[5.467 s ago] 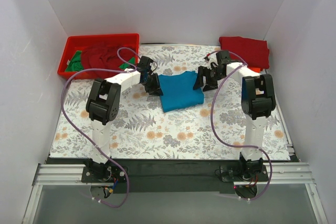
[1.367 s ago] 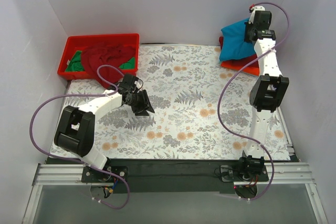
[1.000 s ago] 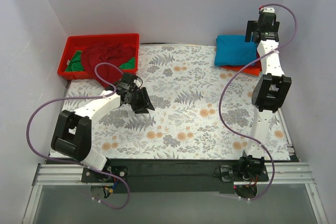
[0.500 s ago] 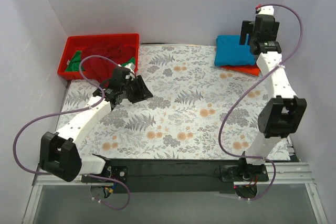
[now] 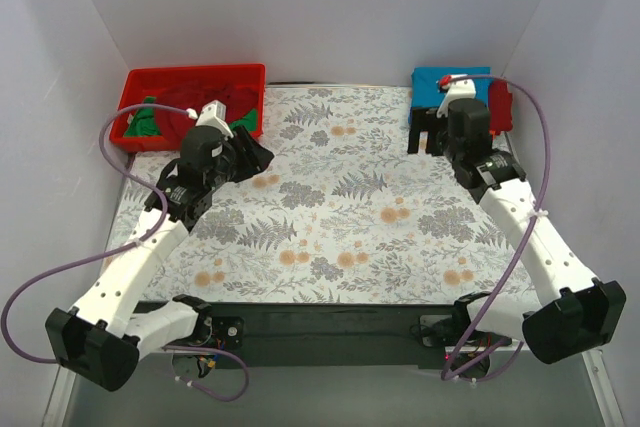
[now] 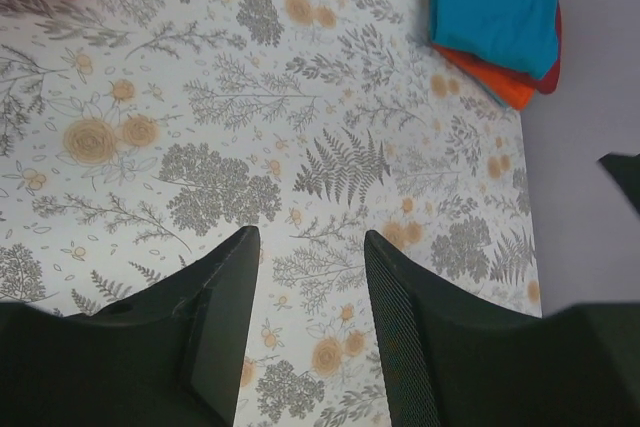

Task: Fold and stack the t-shirts
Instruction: Reset both grippers

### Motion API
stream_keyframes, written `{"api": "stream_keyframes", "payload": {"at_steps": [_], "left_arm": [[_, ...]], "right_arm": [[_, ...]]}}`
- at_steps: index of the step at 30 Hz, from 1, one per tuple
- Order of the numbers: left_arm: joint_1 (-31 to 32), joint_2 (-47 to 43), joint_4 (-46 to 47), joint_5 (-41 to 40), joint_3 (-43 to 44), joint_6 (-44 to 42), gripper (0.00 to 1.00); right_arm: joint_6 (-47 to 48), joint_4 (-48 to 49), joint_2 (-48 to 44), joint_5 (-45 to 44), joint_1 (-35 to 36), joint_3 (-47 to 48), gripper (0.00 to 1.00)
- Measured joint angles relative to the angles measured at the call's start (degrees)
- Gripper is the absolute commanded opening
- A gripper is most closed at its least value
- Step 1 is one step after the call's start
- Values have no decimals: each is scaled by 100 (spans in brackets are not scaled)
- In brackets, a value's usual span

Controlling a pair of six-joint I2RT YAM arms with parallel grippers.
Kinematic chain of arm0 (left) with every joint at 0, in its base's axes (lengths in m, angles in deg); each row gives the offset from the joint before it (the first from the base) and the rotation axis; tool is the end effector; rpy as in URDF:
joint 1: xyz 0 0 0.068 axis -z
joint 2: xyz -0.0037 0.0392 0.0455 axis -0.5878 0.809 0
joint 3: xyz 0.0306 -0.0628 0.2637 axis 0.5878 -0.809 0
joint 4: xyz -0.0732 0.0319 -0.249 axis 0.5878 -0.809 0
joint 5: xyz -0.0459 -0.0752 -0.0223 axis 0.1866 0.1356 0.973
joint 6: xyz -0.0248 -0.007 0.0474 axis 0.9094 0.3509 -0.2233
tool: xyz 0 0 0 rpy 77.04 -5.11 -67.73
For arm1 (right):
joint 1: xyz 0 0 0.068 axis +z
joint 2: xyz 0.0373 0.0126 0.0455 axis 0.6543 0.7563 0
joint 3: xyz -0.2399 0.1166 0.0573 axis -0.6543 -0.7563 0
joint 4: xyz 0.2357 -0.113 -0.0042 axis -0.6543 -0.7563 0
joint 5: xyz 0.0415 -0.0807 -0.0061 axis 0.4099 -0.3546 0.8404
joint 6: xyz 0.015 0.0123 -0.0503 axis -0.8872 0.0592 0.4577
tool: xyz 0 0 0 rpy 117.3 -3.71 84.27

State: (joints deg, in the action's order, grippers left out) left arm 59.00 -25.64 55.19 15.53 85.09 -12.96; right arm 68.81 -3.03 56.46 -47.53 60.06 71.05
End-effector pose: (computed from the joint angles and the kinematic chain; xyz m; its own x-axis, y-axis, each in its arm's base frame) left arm 0.2202 -0.0941 0.3457 -0.4999 -0.8380 -0.2189 -0.3064 0.4075 -0.8603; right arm 0.2594 0.0806 0.3801 -0.3500 -0.0096 -0.9367 -0.0493 0.9987 0.0082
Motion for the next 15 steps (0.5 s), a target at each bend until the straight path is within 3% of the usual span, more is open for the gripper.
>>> {"api": "stream_keyframes", "payload": {"at_steps": [6, 15], "left_arm": [[0, -431, 116, -424, -129, -35, 47], [0, -695, 116, -870, -271, -66, 47]], "right_arm": [[-531, -378, -122, 101, 629, -914, 98], [-728, -501, -149, 35, 979, -951, 98]]}}
